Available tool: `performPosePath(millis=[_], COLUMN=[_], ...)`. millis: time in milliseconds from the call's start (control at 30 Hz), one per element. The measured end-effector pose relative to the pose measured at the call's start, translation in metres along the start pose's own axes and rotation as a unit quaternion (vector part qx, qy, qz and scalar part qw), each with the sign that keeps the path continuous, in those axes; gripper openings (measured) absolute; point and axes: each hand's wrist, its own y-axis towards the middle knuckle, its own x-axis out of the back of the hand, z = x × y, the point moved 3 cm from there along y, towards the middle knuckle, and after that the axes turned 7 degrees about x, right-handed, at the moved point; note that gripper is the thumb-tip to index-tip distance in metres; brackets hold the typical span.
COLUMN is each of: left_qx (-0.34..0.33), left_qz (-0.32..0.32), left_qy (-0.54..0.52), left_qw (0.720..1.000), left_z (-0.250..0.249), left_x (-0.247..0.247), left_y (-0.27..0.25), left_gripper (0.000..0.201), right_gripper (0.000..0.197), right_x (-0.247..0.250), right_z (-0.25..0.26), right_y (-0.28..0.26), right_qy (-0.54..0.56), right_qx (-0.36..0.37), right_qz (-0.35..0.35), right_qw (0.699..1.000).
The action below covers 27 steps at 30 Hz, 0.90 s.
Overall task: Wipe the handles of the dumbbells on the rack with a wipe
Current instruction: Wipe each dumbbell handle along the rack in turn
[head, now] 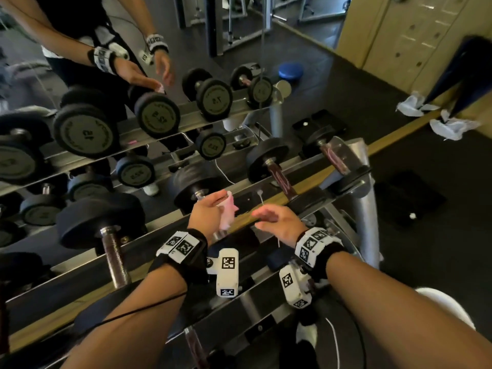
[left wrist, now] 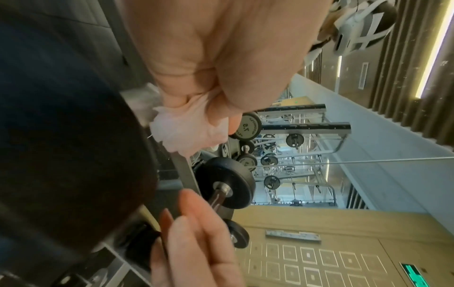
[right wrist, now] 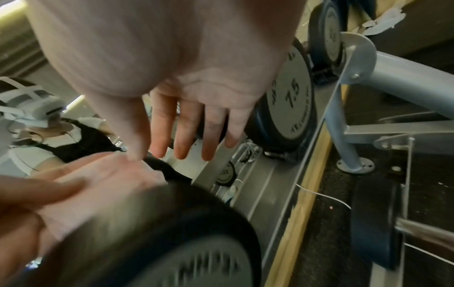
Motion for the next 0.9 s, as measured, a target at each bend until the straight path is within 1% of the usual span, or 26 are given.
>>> performPosePath(millis=[100, 200, 267, 367, 433, 533, 633, 733, 833, 900], left_qx=[-0.006, -0.021, -0.031, -0.043, -0.054, -0.051, -0.07, -0.093, -0.075, -0.061], left_qz=[-0.019, -0.047, -0.065, -0.097, -0.107, -0.126, -0.136, -0.132, -0.113, -0.107], left_qy=[0.025, 0.041, 0.041, 0.046, 0.049, 0.059, 0.067, 0.087, 0.084, 0.108], left_qw=[0.999, 0.998, 0.997, 0.993, 0.992, 0.989, 0.986, 0.983, 0.987, 0.987], left_z=[-0.01, -0.018, -0.021, -0.019, -0.014, -0.005, 0.001, 0.004, 0.007, 0.008], left_x=[-0.028, -0.055, -0.073, -0.096, -0.109, -0.122, -0.131, -0.136, -0.141, -0.145], left_y=[0.011, 0.027, 0.039, 0.057, 0.069, 0.085, 0.1, 0.115, 0.128, 0.134], left_gripper=[0.043, 0.039, 0.035, 0.034, 0.032, 0.032, 0.033, 0.034, 0.03, 0.034], right_gripper=[0.022, 0.02, 0.02, 0.02, 0.024, 0.036, 0.038, 0.036, 0.037, 0.038], right_x=[0.05, 0.1, 0.127, 0.155, 0.165, 0.171, 0.169, 0.165, 0.161, 0.157], right_z=[0.014, 0.016, 0.009, -0.012, -0.03, -0.055, -0.069, -0.075, -0.077, -0.078], right_y=[0.012, 0.027, 0.035, 0.044, 0.046, 0.043, 0.038, 0.037, 0.034, 0.032], right_qy=[-0.035, -0.068, -0.072, -0.09, -0.102, -0.128, -0.096, -0.102, -0.101, -0.093], right_qx=[0.041, 0.078, 0.078, 0.046, 0.025, -0.022, -0.071, -0.072, -0.068, -0.069], right_qz=[-0.021, -0.039, -0.042, -0.026, -0.005, 0.007, 0.015, 0.035, 0.04, 0.041], right_qw=[0.998, 0.994, 0.993, 0.995, 0.994, 0.991, 0.993, 0.992, 0.992, 0.993])
